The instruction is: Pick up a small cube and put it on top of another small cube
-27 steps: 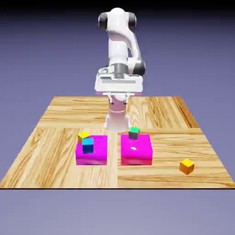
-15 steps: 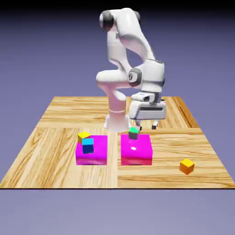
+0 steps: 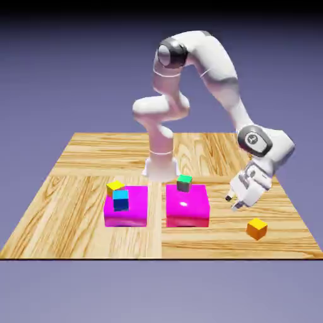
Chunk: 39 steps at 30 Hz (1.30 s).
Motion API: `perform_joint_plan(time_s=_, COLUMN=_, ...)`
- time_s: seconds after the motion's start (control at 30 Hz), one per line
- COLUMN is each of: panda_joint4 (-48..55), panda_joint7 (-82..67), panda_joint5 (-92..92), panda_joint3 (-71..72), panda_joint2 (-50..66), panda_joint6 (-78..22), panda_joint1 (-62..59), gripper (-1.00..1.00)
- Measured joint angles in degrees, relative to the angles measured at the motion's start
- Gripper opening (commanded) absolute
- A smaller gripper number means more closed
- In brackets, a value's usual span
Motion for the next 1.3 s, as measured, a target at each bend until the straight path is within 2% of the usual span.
perform_joint_plan(time_s=0.53, panda_joint4=23.6, panda_joint7=-7.0, panda_joint5=-29.7, panda_joint3=12.7, panda_joint2=33.2, panda_joint6=-38.2, panda_joint1=12.1, gripper=0.0)
perform_joint_plan(time_s=0.6, panda_joint4=24.1, panda_joint7=-7.2, panda_joint5=-30.4, panda_joint3=13.0, panda_joint2=34.0, panda_joint6=-39.1, panda_joint1=12.4, gripper=0.0)
perform_joint_plan(time_s=1.03, panda_joint4=20.5, panda_joint7=-10.7, panda_joint5=-62.8, panda_joint3=38.6, panda_joint2=57.1, panda_joint6=-60.0, panda_joint1=-11.7, gripper=0.0)
perform_joint_plan(time_s=1.07, panda_joint4=20.3, panda_joint7=-10.9, panda_joint5=-64.8, panda_joint3=40.2, panda_joint2=58.5, panda_joint6=-61.3, panda_joint1=-13.3, gripper=-1.0)
perform_joint_plan(time_s=1.13, panda_joint4=20.3, panda_joint7=-10.8, panda_joint5=-64.8, panda_joint3=40.2, panda_joint2=58.5, panda_joint6=-61.4, panda_joint1=-13.3, gripper=-1.0)
perform_joint_plan(time_s=1.3, panda_joint4=21.7, panda_joint7=-9.5, panda_joint5=-52.3, panda_joint3=30.4, panda_joint2=49.7, panda_joint6=-53.3, panda_joint1=-4.0, gripper=-1.0)
